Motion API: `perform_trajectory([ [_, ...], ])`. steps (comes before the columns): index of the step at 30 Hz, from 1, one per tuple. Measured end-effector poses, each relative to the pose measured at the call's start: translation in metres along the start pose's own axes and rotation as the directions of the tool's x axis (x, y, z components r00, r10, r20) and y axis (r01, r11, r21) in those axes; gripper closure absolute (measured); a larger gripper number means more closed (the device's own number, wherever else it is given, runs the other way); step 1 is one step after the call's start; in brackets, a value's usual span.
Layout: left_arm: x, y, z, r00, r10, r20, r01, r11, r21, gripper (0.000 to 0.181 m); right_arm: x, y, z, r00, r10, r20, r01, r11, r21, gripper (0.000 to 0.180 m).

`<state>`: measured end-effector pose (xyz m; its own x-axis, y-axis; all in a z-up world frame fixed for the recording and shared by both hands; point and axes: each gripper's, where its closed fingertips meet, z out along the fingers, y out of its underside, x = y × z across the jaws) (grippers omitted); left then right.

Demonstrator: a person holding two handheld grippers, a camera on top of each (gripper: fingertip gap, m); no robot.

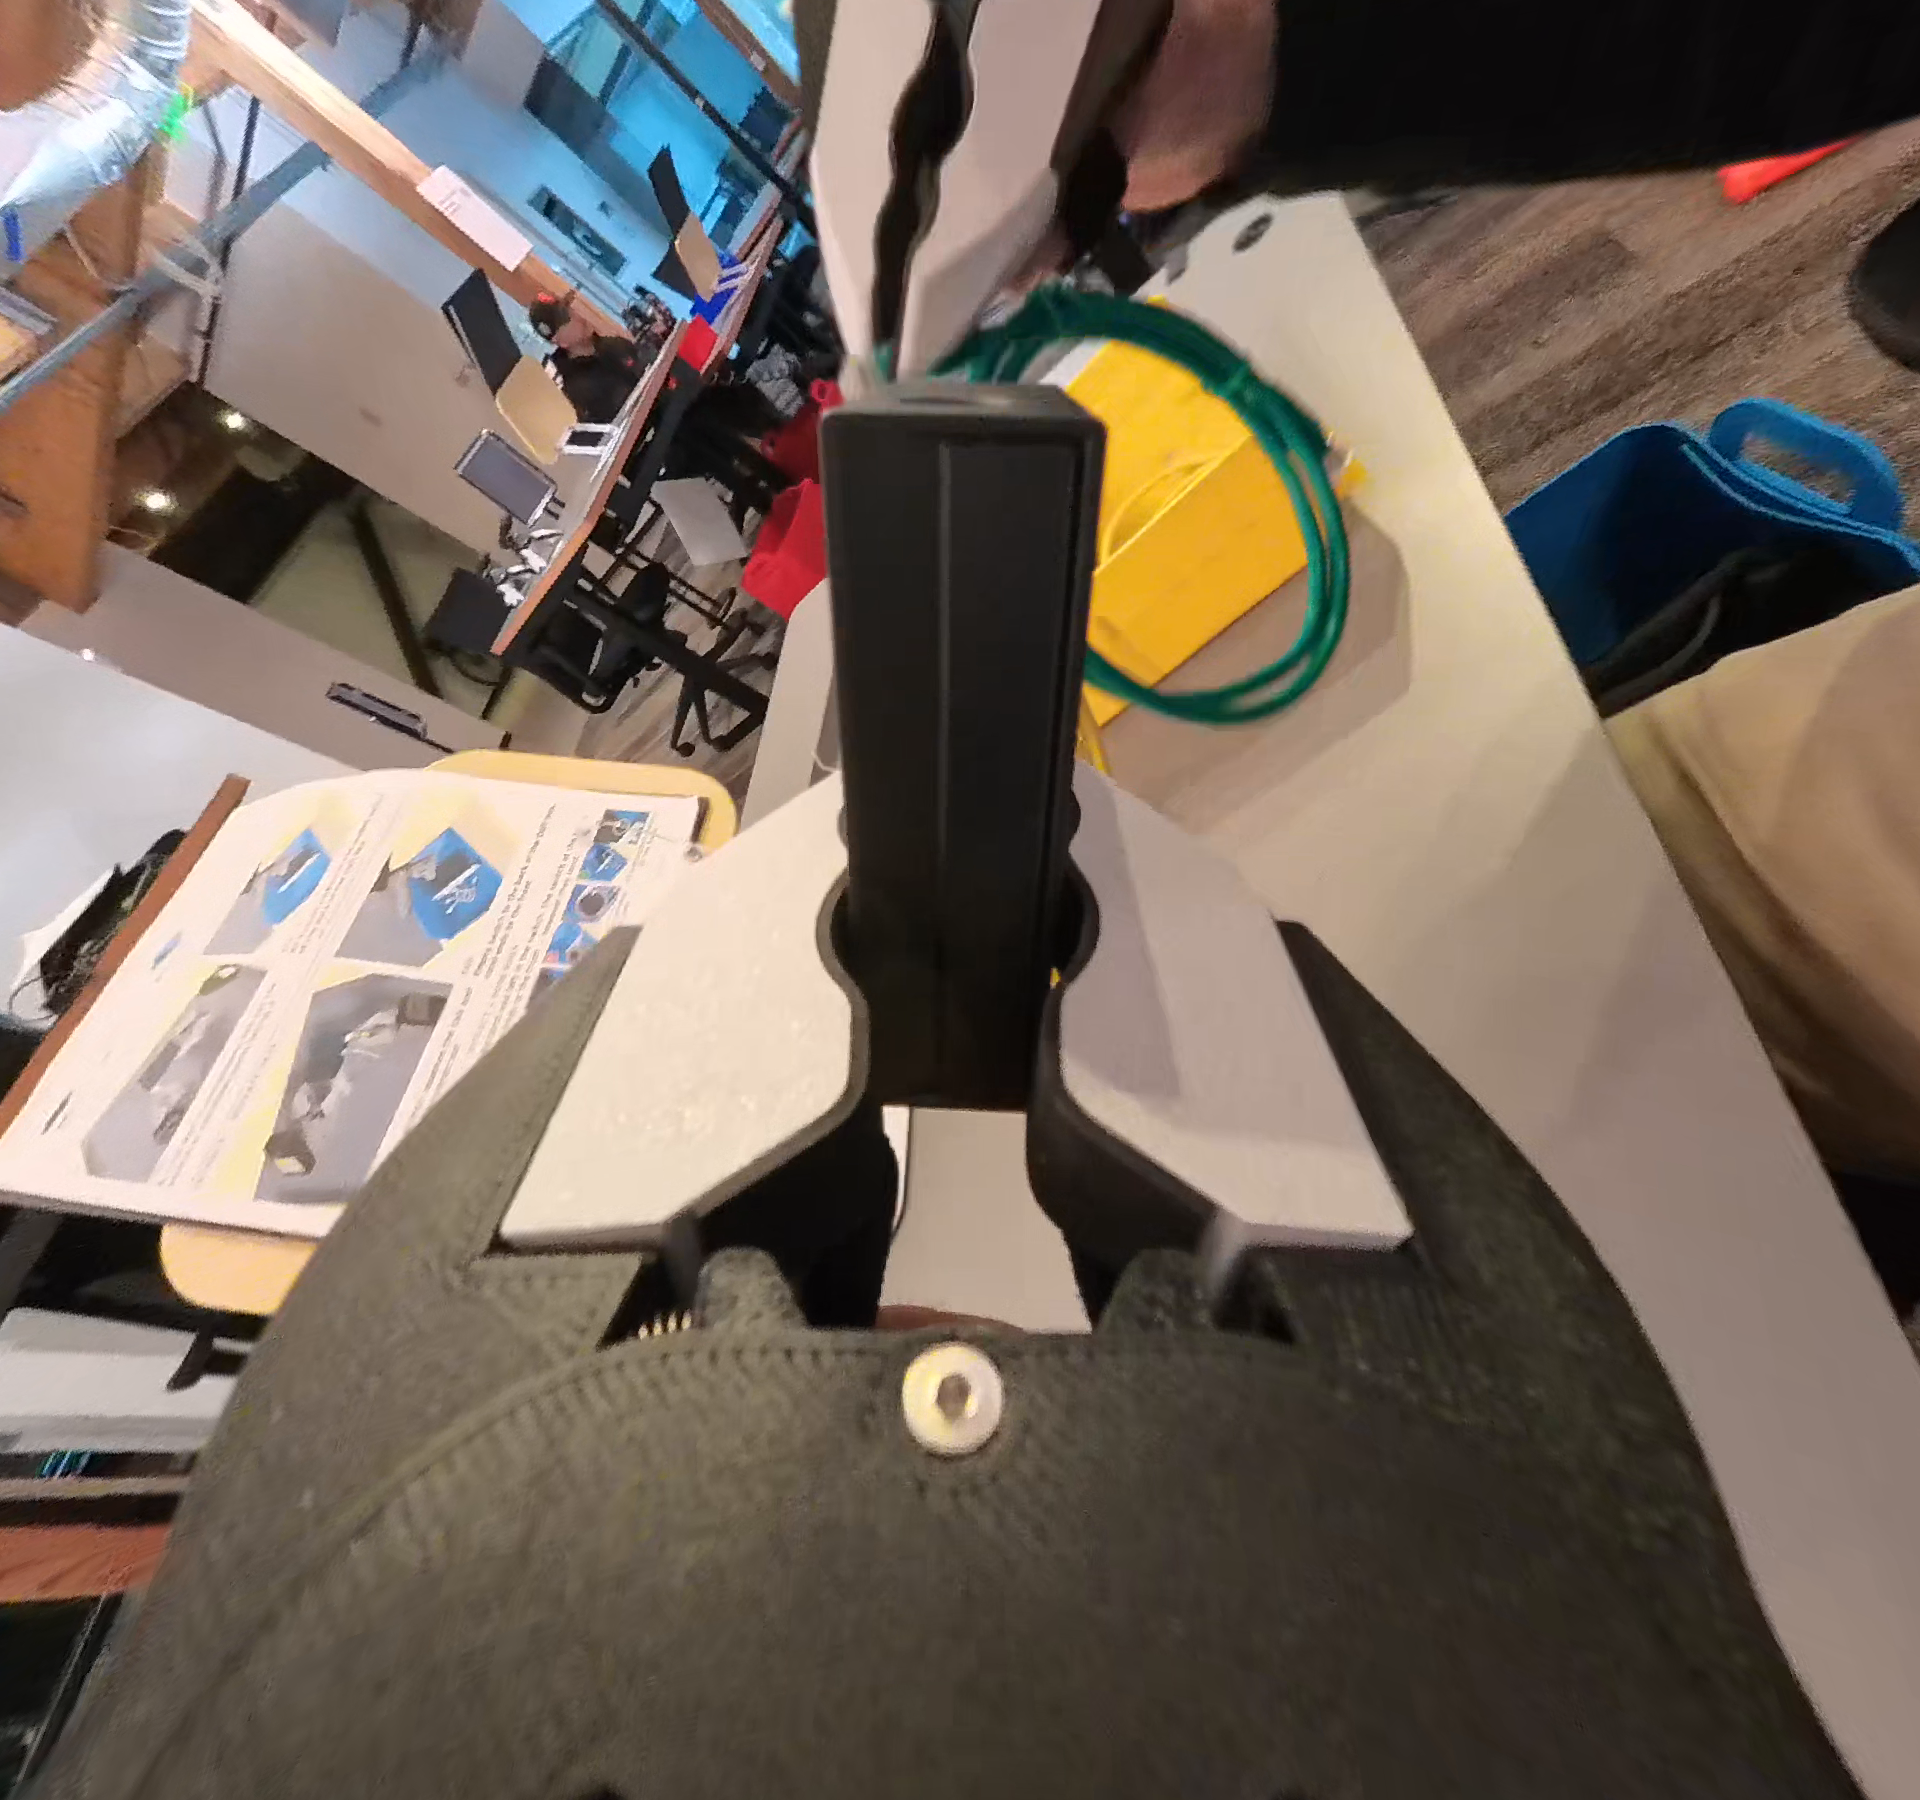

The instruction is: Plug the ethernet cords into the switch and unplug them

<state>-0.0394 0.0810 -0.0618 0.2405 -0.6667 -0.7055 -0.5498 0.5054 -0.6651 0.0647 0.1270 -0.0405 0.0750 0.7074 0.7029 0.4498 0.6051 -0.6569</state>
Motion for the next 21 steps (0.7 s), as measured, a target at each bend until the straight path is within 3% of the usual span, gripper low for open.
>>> perform_trajectory([
  [1,-0.004,0.004,-0.002,1.0,-0.005,0.017,0.005,1.0,-0.005,0.151,0.011,0.012,-0.01,0.999,0.029,-0.044,-0.03,0.999,-0.034,0.174],
  [6,-0.01,0.014,-0.005,0.999,0.018,0.047,-0.016,0.999,-0.044,0.152,0.07,0.084,-0.078,0.916,0.2,-0.347,-0.267,0.951,-0.155,0.174],
  [11,-0.009,0.018,-0.002,0.998,0.039,0.048,-0.036,0.997,-0.067,0.152,0.081,0.183,-0.142,0.699,0.35,-0.624,-0.533,0.837,-0.127,0.173],
  [13,-0.008,0.019,-0.001,0.998,0.047,0.047,-0.043,0.996,-0.074,0.152,0.069,0.228,-0.156,0.584,0.464,-0.666,-0.661,0.749,-0.057,0.172],
  [16,-0.007,0.019,0.0,0.997,0.06,0.045,-0.056,0.995,-0.088,0.152,0.043,0.297,-0.168,0.452,0.514,-0.729,-0.788,0.613,-0.056,0.17],
  [21,-0.007,0.016,0.0,0.996,0.072,0.049,-0.067,0.993,-0.093,0.152,0.018,0.347,-0.172,0.372,0.516,-0.772,-0.877,0.467,-0.111,0.168],
])
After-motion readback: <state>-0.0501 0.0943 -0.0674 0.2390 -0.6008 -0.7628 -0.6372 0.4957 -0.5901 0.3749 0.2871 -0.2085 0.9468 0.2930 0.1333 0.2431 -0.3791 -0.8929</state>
